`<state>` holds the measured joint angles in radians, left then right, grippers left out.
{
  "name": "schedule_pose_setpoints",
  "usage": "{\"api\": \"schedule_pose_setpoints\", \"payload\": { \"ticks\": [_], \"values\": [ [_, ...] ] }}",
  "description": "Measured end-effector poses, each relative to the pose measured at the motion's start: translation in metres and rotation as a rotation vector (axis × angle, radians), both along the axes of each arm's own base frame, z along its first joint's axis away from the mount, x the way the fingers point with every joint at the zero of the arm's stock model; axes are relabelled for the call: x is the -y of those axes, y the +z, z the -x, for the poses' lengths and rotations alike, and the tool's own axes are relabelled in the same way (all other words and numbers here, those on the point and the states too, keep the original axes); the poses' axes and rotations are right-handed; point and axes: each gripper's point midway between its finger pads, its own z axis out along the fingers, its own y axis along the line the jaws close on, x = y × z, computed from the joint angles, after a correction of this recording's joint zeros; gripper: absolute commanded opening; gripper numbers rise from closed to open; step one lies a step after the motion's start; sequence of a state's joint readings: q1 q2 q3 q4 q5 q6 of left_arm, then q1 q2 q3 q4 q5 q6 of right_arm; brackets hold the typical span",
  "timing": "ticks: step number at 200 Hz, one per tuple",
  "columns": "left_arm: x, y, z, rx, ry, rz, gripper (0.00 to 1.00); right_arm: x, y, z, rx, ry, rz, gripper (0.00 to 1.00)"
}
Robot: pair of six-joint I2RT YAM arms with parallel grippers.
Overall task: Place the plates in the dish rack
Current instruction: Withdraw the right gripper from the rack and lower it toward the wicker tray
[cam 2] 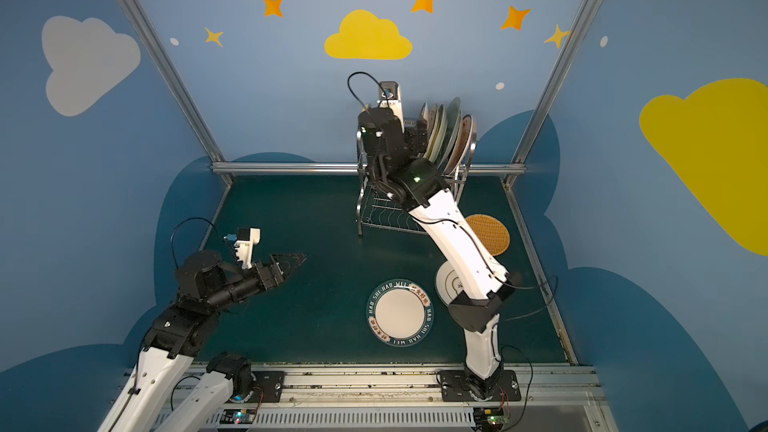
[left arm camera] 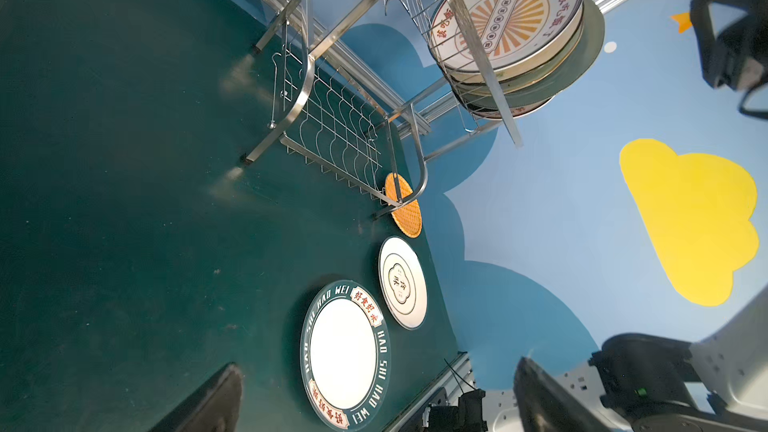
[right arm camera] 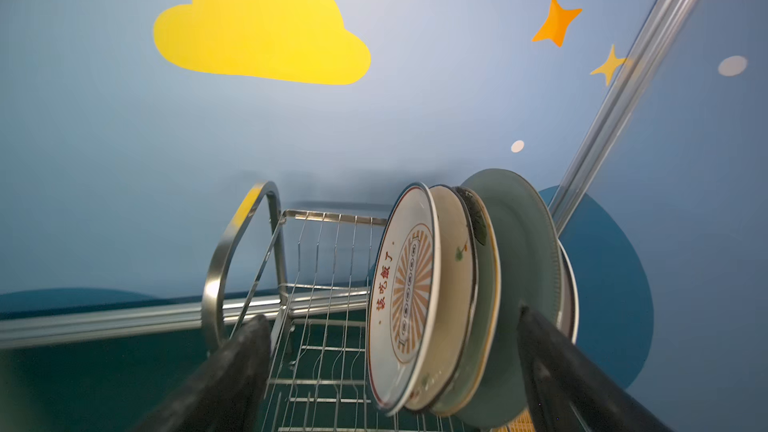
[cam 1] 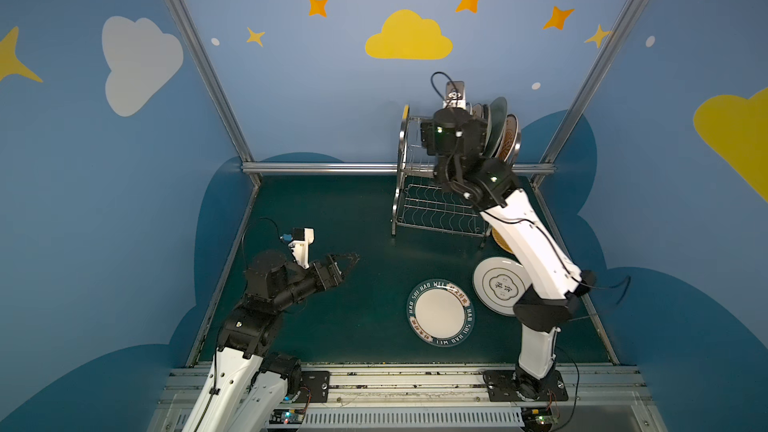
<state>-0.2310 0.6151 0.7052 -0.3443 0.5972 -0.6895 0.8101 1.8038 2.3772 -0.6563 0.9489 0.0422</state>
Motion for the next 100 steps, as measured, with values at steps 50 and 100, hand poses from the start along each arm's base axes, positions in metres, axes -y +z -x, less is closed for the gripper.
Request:
{"api": "schedule_pose_setpoints", "payload": {
  "ticks": [50,100],
  "values": [
    [0.032,-0.012,-0.022,0.004,-0.022,0.006,1.0,0.096,-0.036,0.085,-0.069,0.095,-0.095,0.9],
    [0.087,-0.065,-0.07,0.06,-0.018,-0.307,0.96,0.148,-0.164,0.117,-0.249,0.063,-0.152,0.9]
  ]
}}
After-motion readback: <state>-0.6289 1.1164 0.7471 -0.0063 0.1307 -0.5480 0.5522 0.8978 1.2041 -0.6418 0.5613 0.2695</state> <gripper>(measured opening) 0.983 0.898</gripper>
